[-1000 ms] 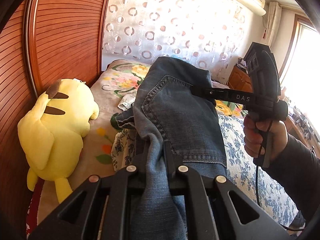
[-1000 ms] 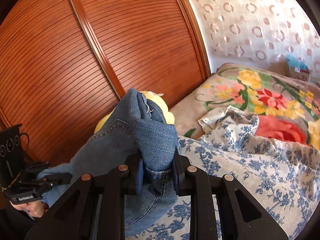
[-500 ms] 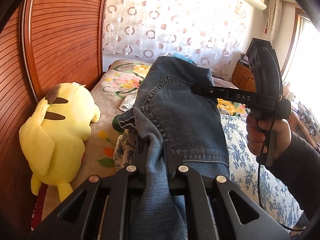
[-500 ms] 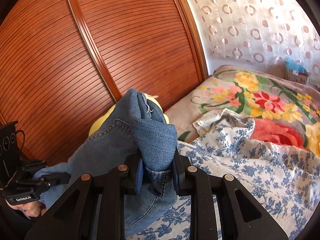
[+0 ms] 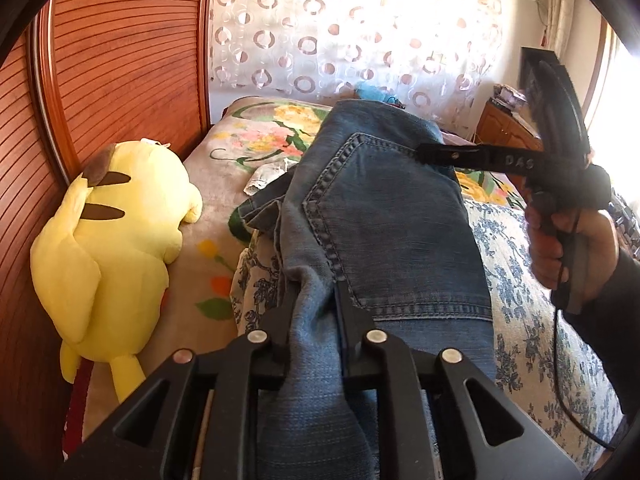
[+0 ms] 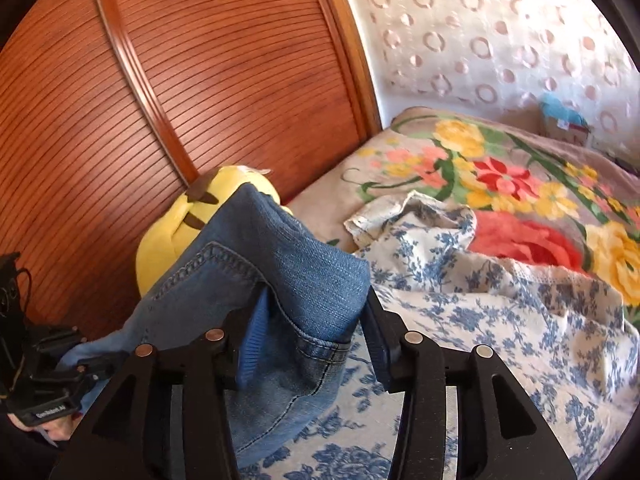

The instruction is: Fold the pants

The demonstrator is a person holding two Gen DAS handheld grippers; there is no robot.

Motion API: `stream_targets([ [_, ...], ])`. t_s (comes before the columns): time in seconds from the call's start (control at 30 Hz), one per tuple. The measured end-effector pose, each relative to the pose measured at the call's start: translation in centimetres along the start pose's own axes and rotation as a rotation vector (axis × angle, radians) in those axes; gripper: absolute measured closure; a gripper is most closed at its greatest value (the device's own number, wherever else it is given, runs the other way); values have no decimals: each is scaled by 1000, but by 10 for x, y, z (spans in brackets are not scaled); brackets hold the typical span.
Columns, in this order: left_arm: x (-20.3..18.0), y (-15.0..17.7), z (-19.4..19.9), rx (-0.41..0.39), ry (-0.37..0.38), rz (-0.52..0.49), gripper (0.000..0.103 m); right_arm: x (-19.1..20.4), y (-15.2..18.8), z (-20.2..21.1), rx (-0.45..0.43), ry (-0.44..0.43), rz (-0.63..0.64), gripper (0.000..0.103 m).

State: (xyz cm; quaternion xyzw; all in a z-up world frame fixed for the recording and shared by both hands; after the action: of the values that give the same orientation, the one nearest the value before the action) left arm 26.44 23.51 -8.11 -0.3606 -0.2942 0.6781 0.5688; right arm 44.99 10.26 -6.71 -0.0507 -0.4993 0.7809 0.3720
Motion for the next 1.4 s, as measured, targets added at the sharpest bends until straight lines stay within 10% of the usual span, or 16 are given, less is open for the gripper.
stream_targets([
  [0.13,4,1,3,2,-5,11,80,-5,-14,23,-47,86,29,53],
  [0.5,2,-1,40,-64,-47,-20,38,35,-3,1,13,-33,159,67],
  [0.83,-13,2,64,-136,-6,-33,39,40,6,-36,65,-24,164,65],
  [1.0,-15,16,50,-78,-27,-65,55,43,-6,-26,21,-44,154,68],
  [1.4,2,39,31,10,-61,-31,56,52,-14,-82,160,-54,179,82],
])
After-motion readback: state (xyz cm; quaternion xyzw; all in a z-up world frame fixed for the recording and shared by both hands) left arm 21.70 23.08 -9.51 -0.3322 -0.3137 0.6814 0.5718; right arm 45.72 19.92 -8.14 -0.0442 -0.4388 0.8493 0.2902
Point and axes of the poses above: each gripper's, at about its wrist camera, not at the fingertips, and z roughly against the way its jaws point, x to its left, y to its underside, the point moved 2 cm from there along -z, roughly the way its jaws point, and after that the axes turned 11 degrees about -x, right-handed, at the moved point
